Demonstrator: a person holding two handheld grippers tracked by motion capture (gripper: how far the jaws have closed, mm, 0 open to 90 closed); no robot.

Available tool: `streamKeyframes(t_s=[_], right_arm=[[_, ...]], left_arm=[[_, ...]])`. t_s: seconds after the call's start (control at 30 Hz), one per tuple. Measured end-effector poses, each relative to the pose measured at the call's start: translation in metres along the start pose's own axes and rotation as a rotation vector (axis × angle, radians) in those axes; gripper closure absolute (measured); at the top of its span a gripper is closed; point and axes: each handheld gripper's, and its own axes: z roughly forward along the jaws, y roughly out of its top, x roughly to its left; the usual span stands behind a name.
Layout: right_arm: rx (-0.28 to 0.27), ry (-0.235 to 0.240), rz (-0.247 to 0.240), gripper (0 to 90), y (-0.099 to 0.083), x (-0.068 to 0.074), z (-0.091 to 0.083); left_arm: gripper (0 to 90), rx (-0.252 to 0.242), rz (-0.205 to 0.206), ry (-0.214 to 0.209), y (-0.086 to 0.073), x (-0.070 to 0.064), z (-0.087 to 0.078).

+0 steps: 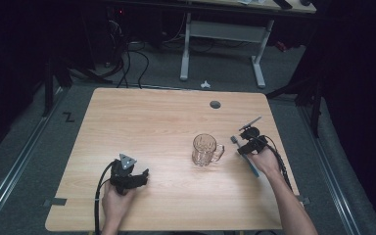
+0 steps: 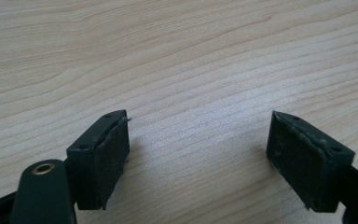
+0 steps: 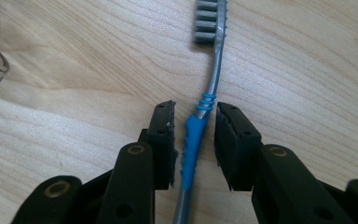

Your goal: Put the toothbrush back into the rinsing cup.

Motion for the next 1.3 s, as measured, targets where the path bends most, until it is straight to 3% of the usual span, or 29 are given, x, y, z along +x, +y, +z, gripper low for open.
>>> streamKeyframes(t_s=[0.27,1.3], right_arm=[[0.025,-0.008,-0.002,70.4,0.0041,0.0005,0.0047],[0.039,0.023,0.032,79.0,0.0053,-0.0046,0.0048]], left_arm=[[21.7,0.000,0.000,0.000,0.0000,0.0000,0.0000],[21.7,0.000,0.000,0.000,0.0000,0.0000,0.0000]])
